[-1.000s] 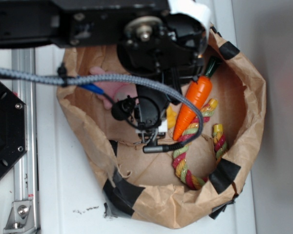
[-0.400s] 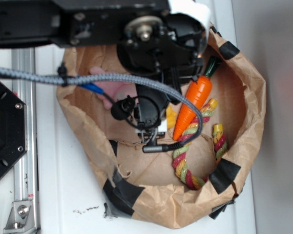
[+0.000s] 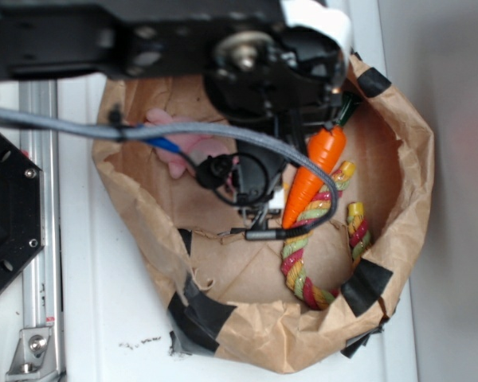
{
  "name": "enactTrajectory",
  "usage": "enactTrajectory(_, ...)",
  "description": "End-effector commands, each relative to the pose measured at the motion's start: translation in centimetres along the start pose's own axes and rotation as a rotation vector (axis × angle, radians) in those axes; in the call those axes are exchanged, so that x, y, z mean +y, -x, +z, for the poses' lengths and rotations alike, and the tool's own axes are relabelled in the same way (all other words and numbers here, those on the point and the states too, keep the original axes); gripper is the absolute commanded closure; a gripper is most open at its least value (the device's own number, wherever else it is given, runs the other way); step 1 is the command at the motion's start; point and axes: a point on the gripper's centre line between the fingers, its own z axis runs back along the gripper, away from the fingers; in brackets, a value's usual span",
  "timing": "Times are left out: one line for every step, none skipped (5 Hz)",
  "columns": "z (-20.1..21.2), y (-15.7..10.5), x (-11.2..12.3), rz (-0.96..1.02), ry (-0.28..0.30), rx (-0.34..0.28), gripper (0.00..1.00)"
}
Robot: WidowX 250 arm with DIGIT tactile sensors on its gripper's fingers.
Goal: Grab the yellow duck.
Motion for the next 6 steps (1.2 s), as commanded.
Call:
enactTrajectory(-1.1, -0.2, 1.8, -0.017, -0.009, 0.02, 0.0)
enactTrajectory(-2.5, -0.1, 1.7, -0.046, -0.033, 0.026, 0.0)
enactTrajectory(-4.0, -0.2, 0.9, -0.08, -0.067, 0.035, 0.0)
enactTrajectory(-4.9, -0.7, 1.0, -0.073, -0.084, 0.052, 0.0)
enactTrajectory(-5.5, -1.2, 0.9, -0.073, -0.075, 0.064, 0.0)
enactTrajectory(-5.7, -1.3, 0.9, -0.074, -0.078, 0.067, 0.0)
